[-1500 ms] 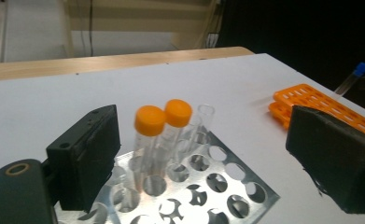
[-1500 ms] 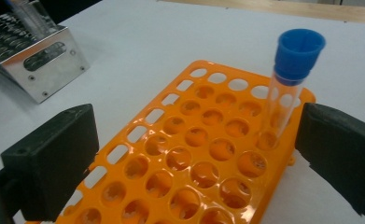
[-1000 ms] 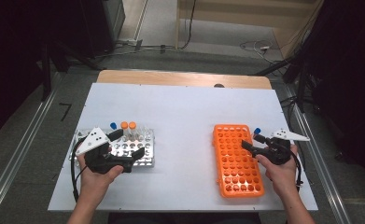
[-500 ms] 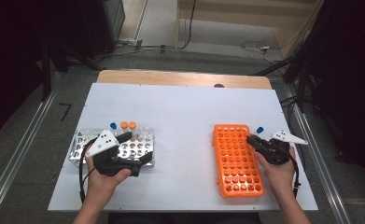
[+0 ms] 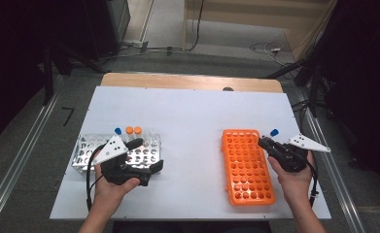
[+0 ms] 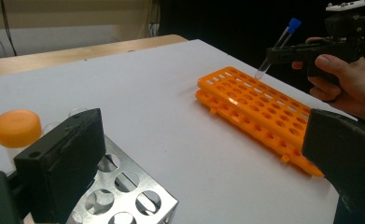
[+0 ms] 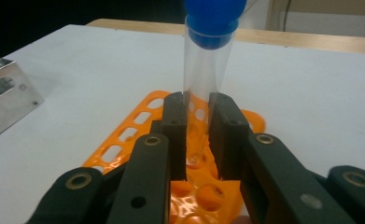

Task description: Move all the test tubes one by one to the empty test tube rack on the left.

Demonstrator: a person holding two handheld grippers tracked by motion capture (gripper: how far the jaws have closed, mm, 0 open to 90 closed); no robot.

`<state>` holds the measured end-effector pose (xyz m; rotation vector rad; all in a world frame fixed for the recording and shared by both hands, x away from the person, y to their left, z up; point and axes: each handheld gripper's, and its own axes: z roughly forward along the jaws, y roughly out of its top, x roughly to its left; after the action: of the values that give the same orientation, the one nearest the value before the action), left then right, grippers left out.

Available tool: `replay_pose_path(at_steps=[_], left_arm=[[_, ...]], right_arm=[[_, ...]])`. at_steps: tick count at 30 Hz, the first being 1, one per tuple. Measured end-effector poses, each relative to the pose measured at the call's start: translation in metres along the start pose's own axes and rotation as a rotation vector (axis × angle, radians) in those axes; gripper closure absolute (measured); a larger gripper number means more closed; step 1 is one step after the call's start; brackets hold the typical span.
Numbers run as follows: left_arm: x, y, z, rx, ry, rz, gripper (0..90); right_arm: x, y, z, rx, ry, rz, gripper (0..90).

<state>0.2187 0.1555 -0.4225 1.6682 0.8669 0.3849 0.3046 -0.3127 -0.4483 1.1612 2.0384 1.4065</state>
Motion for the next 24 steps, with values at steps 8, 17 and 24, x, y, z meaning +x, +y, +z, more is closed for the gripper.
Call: replay_pose_path(at_steps=[8,17,24], left_arm=[[-0.009,0.001,0.008,0.004,-0.044,0.004,0.2],[-0.024,0.002,0.021,0.017,-0.097,0.023,1.9],[-0.039,0.002,0.033,0.034,-0.149,0.035,4.4]], right_arm=[[0.027,0.004,0.006,0.023,0.110,-0.033,75.1],[0.063,0.007,0.012,0.050,0.234,-0.080,75.2],[0.092,0.007,0.017,0.079,0.320,-0.126,75.1]])
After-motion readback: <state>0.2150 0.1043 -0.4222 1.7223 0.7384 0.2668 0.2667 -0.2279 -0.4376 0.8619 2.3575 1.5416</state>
